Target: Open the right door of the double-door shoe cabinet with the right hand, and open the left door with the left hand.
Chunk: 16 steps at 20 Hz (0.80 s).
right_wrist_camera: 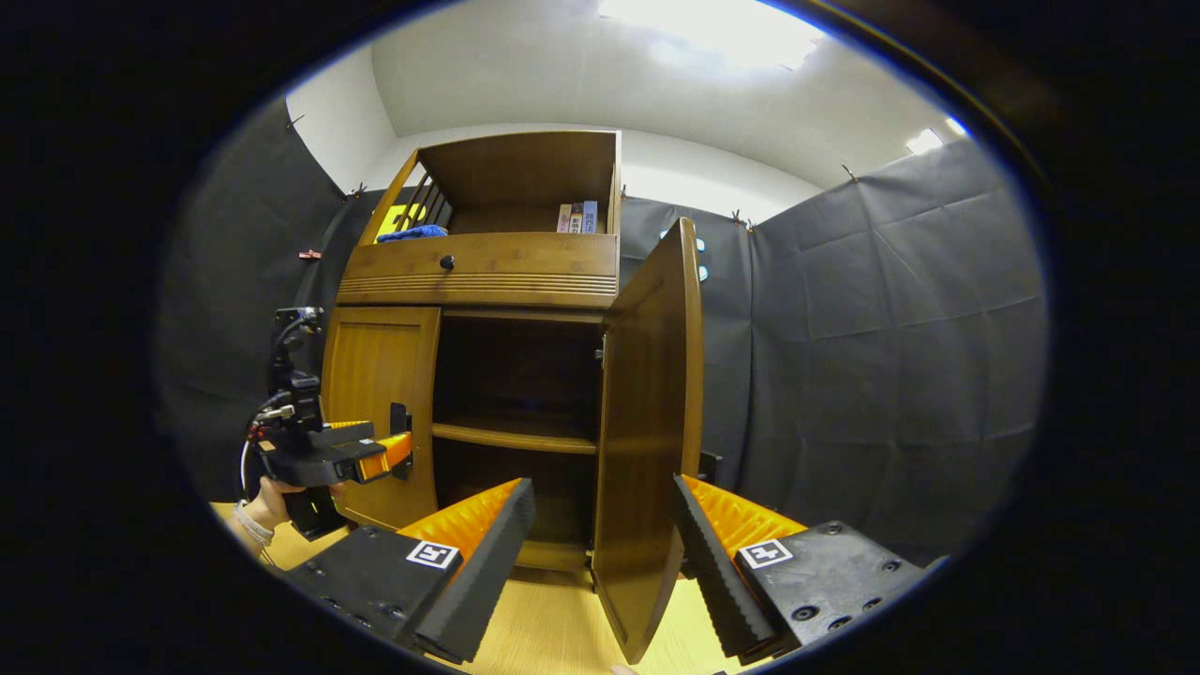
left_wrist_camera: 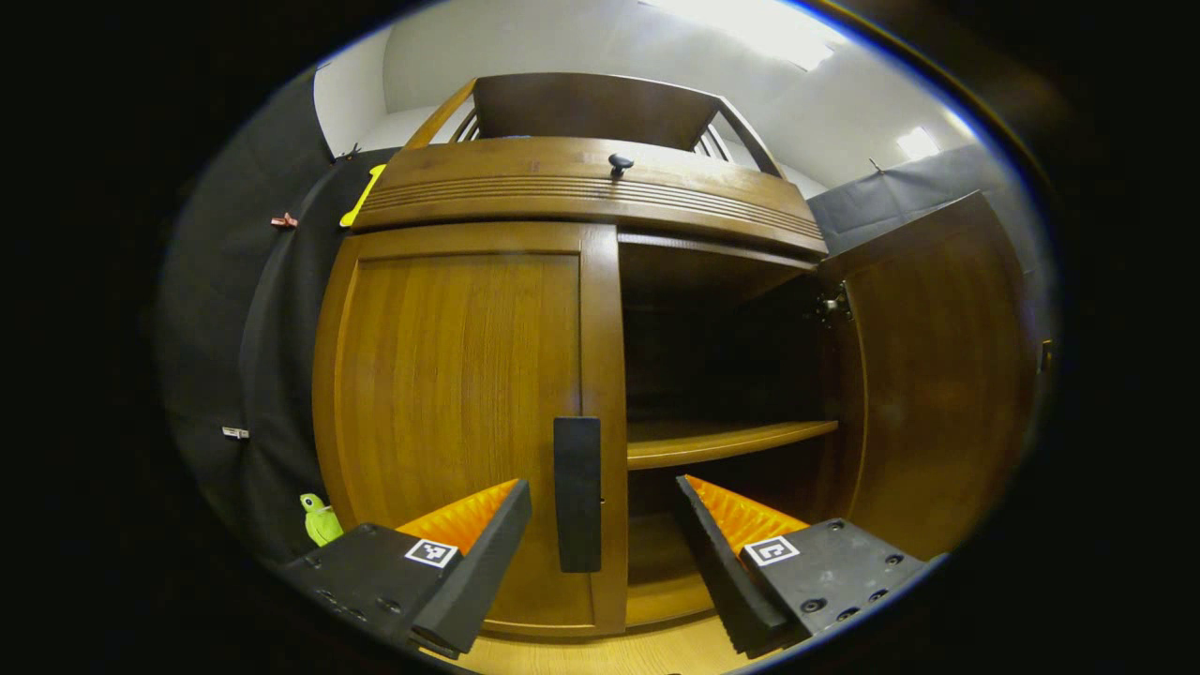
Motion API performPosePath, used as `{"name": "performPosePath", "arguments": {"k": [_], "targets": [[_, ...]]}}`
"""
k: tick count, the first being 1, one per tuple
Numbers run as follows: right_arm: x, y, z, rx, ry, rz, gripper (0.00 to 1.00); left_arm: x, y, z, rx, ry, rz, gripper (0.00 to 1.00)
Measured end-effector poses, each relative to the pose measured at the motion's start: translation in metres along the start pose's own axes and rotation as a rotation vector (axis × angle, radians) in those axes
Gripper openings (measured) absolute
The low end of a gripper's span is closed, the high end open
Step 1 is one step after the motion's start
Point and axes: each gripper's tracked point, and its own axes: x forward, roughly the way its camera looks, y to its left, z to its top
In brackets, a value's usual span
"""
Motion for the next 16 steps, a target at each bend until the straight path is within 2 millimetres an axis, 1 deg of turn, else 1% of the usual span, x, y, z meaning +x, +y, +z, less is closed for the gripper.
{"name": "performPosePath", "arguments": {"k": [2, 5, 7, 9, 11, 13, 14, 15, 16], "targets": [[0.001, -0.002, 0.002, -0.005, -0.011, -0.002, 0.93, 0.012, 0.002, -0.008, 0.012, 0.008, 0.011, 0.95], [0.003, -0.004, 0.002, -0.001, -0.022, -0.004, 0.93, 0.024, 0.007, -0.021, 0.006, 0.028, 0.028, 0.96], [0.004, -0.009, 0.001, 0.0, -0.023, -0.009, 0.93, 0.03, 0.013, -0.022, -0.014, 0.029, 0.042, 0.95], [0.005, -0.012, 0.001, 0.001, -0.024, -0.014, 0.93, 0.036, 0.019, -0.021, -0.033, 0.023, 0.058, 0.91], [0.006, -0.013, 0.001, 0.005, -0.025, -0.019, 0.93, 0.038, 0.022, -0.017, -0.057, 0.018, 0.062, 0.83], [0.008, -0.014, -0.001, 0.002, -0.023, -0.023, 0.92, 0.04, 0.021, -0.021, -0.073, 0.031, 0.041, 0.67], [0.009, -0.015, -0.002, -0.005, -0.024, -0.028, 0.93, 0.043, 0.018, -0.019, -0.075, 0.037, 0.029, 0.6], [0.009, -0.015, -0.003, -0.015, -0.023, -0.033, 0.93, 0.044, 0.015, -0.02, -0.075, 0.041, 0.024, 0.56], [0.01, -0.014, -0.003, -0.024, -0.02, -0.036, 0.93, 0.045, 0.013, -0.018, -0.069, 0.035, 0.027, 0.5]]}}
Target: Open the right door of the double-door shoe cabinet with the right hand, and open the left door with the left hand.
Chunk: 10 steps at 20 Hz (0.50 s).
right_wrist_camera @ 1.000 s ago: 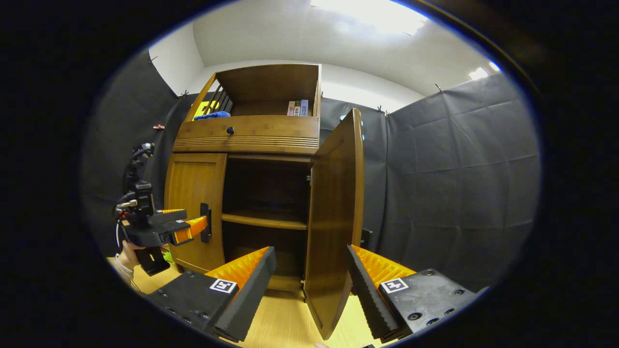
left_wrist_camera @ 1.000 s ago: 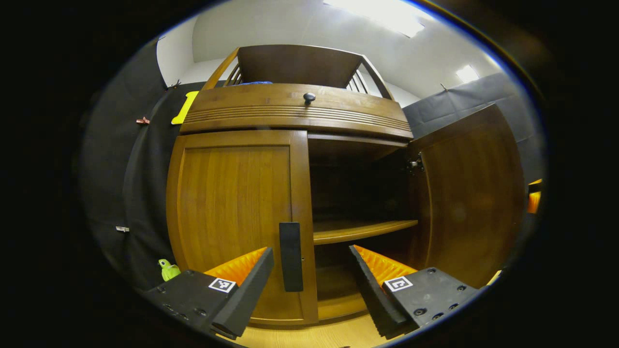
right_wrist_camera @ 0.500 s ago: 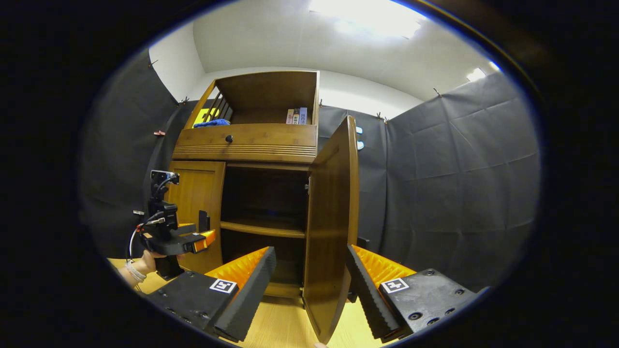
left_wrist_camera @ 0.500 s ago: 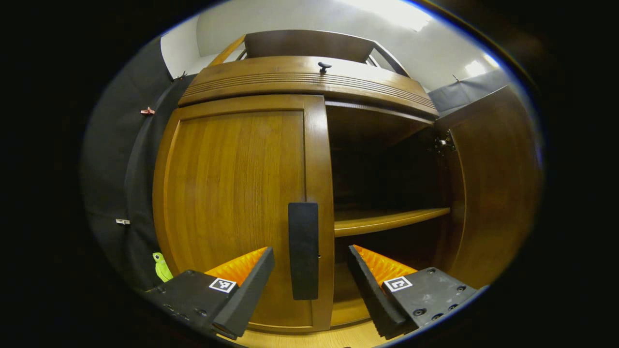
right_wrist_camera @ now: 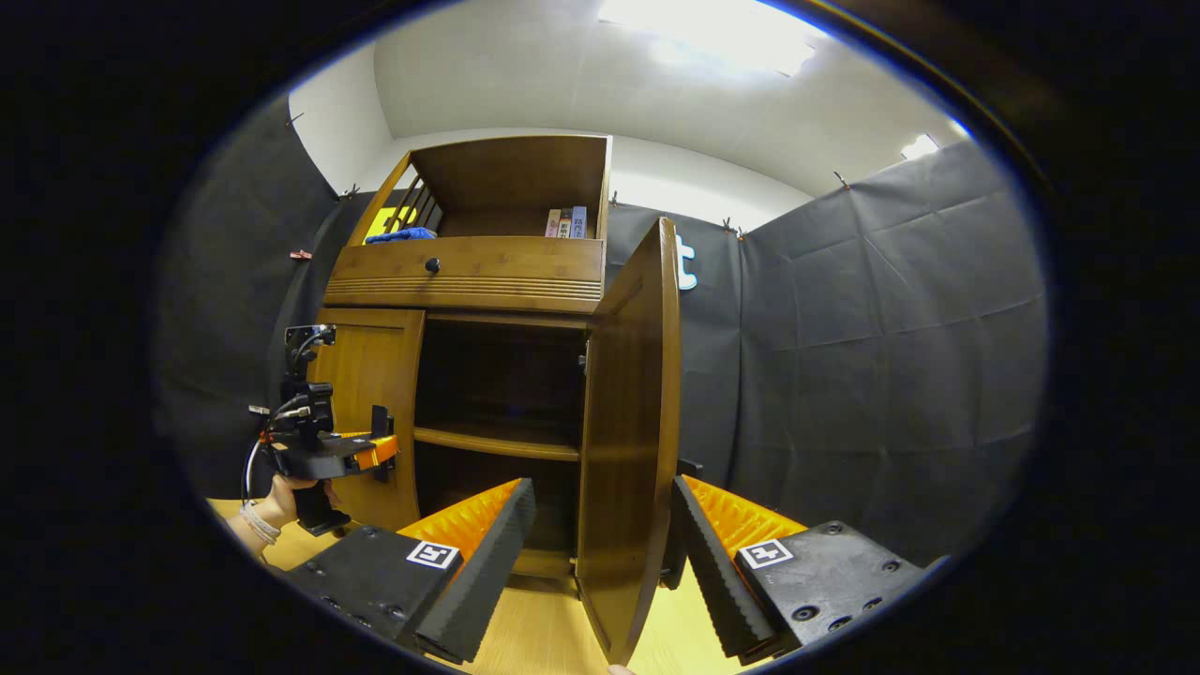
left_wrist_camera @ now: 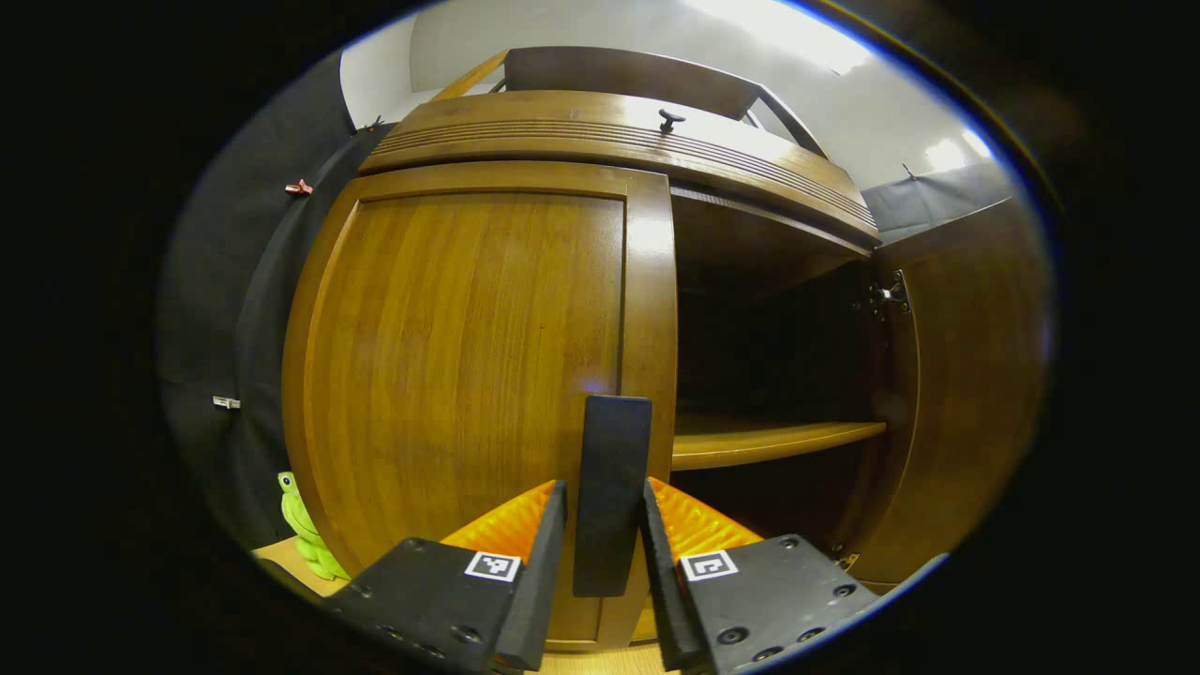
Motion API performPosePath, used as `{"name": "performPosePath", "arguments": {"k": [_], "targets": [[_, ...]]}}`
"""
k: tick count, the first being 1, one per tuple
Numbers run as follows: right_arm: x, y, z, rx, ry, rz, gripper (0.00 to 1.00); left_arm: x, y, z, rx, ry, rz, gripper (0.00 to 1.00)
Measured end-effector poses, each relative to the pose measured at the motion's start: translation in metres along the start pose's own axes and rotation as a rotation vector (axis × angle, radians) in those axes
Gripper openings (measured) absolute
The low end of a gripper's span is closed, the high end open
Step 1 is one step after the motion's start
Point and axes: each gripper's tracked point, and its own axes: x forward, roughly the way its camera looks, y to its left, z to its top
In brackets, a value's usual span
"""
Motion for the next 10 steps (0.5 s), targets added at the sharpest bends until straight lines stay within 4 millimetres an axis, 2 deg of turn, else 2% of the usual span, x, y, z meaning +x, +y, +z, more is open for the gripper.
{"name": "performPosePath", "arguments": {"k": [2, 7, 10], "targets": [[-0.001, 0.001, -0.002, -0.006, 0.012, 0.005, 0.93, -0.001, 0.0, -0.001, 0.039, 0.001, 0.017, 0.38], [-0.006, 0.0, -0.004, 0.002, 0.032, 0.0, 0.93, -0.007, 0.001, -0.003, -0.004, 0.037, -0.007, 0.34], [-0.012, 0.002, -0.005, 0.02, 0.048, 0.001, 0.93, -0.02, 0.001, -0.001, 0.01, 0.051, -0.029, 0.27]]}}
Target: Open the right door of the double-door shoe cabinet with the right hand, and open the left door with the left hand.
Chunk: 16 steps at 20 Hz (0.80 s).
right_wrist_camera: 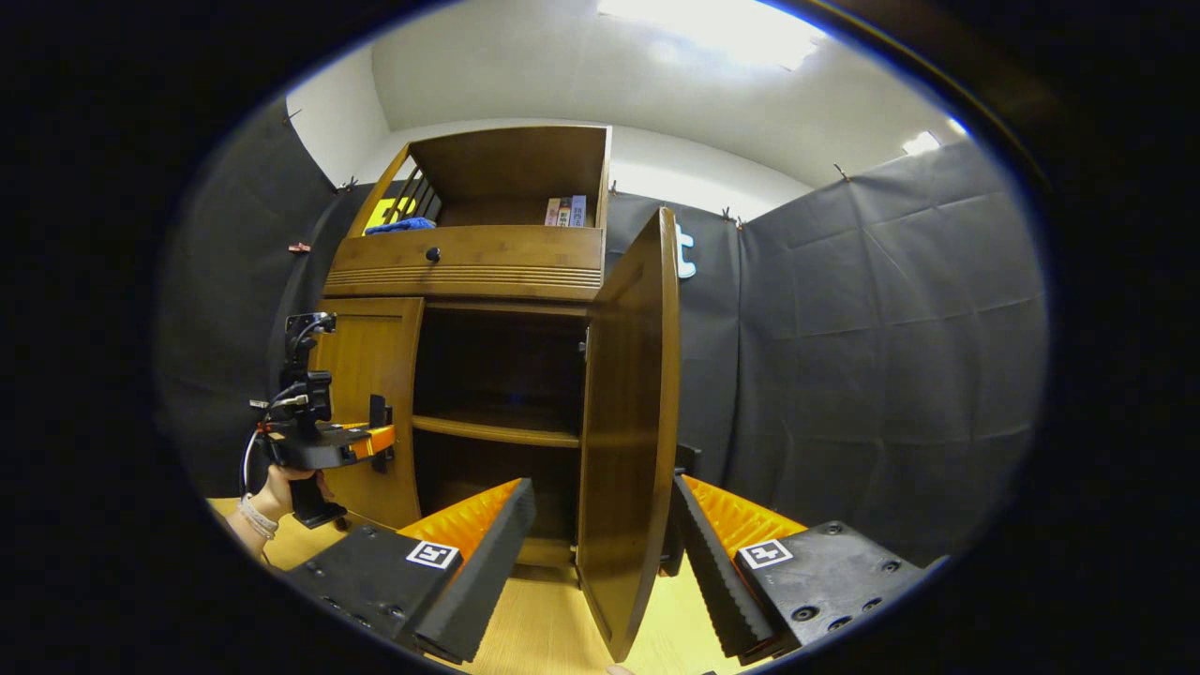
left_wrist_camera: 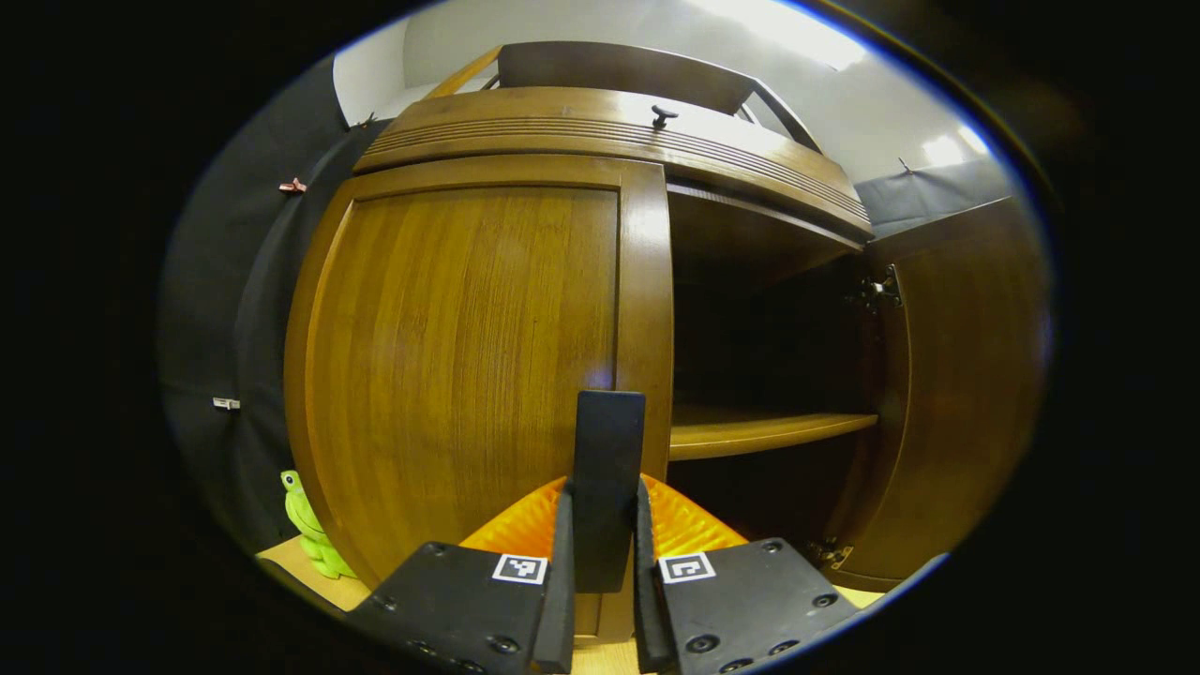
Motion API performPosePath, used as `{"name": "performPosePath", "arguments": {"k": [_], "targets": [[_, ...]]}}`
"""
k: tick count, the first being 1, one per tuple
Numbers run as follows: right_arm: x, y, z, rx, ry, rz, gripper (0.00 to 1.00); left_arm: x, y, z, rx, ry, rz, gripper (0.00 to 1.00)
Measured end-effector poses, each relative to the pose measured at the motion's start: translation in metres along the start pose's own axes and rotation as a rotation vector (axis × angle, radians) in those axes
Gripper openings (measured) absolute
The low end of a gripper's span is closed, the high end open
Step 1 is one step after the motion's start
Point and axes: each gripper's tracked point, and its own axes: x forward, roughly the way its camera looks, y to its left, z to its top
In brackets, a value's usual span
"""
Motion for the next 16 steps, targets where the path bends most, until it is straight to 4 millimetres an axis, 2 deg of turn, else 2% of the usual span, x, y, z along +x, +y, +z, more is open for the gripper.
{"name": "performPosePath", "arguments": {"k": [3, 8, 16], "targets": [[-0.005, 0.005, 0.001, 0.01, 0.004, 0.002, 0.93, -0.021, 0.001, 0.003, -0.026, 0.019, -0.032, 0.27], [-0.014, 0.026, 0.006, 0.03, 0.015, 0.038, 0.93, -0.06, 0.006, 0.007, -0.031, 0.04, -0.074, 0.29], [-0.031, 0.062, 0.011, 0.012, 0.021, 0.092, 0.93, -0.127, 0.032, 0.013, -0.038, 0.049, -0.107, 0.29]]}}
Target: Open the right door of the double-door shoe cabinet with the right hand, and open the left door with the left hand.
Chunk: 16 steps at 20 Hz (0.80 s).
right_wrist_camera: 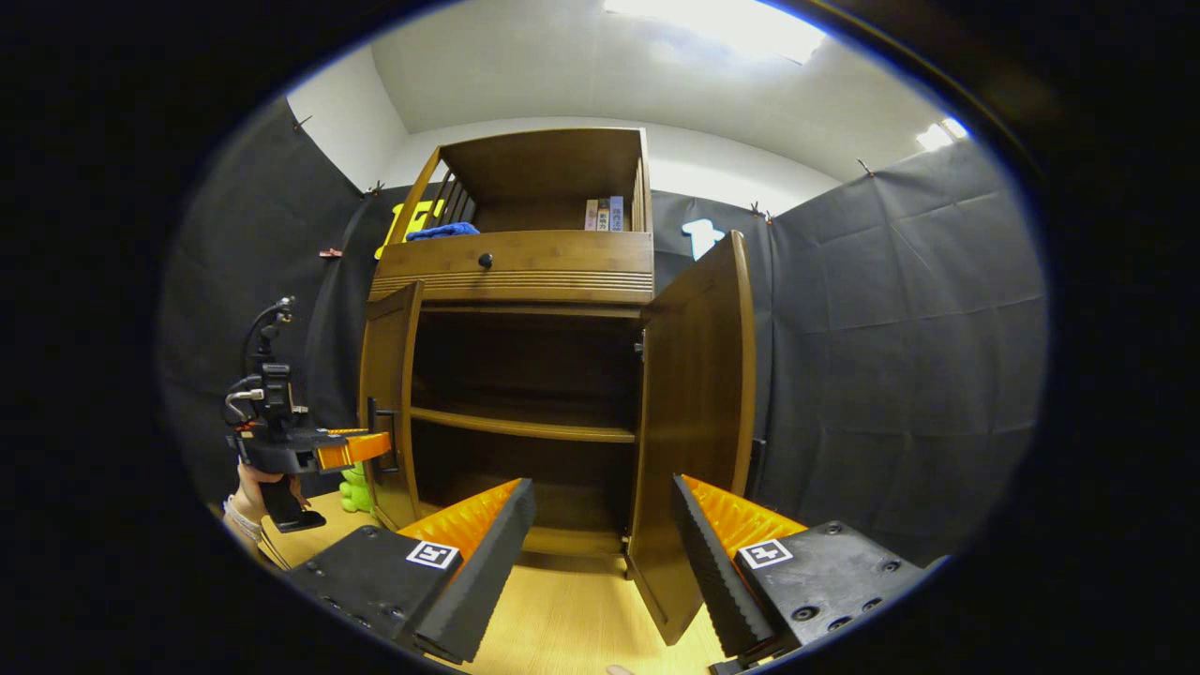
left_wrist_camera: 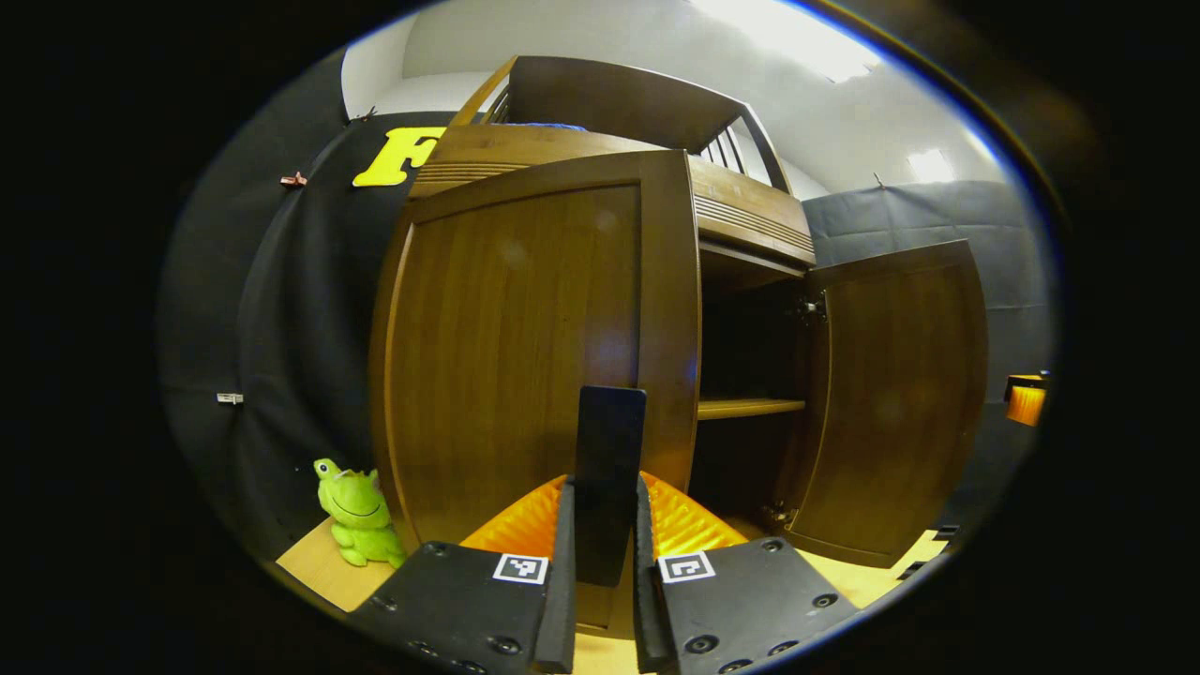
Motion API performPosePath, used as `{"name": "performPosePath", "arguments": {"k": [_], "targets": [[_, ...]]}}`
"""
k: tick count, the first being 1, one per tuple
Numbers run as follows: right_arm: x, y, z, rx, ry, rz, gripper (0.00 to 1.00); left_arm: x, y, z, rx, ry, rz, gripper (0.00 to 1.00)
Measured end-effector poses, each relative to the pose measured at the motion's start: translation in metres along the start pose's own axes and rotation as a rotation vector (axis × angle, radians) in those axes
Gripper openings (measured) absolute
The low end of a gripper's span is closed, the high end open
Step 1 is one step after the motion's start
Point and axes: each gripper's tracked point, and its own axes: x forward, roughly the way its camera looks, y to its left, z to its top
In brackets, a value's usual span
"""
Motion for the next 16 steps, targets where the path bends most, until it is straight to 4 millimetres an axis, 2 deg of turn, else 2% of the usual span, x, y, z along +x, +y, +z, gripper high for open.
{"name": "performPosePath", "arguments": {"k": [4, 6, 12, 16], "targets": [[-0.004, 0.016, -0.001, 0.001, 0.003, 0.023, 0.93, -0.028, 0.014, 0.003, -0.008, 0.003, -0.01, 0.31], [-0.003, 0.024, -0.003, -0.002, 0.007, 0.034, 0.93, -0.038, 0.022, 0.005, 0.004, -0.001, -0.003, 0.27], [0.002, 0.048, -0.01, -0.005, 0.031, 0.076, 0.93, -0.07, 0.045, 0.005, 0.002, -0.001, 0.037, 0.31], [0.005, 0.066, -0.01, 0.014, 0.026, 0.114, 0.92, -0.09, 0.065, 0.01, 0.016, -0.008, 0.096, 0.25]]}}
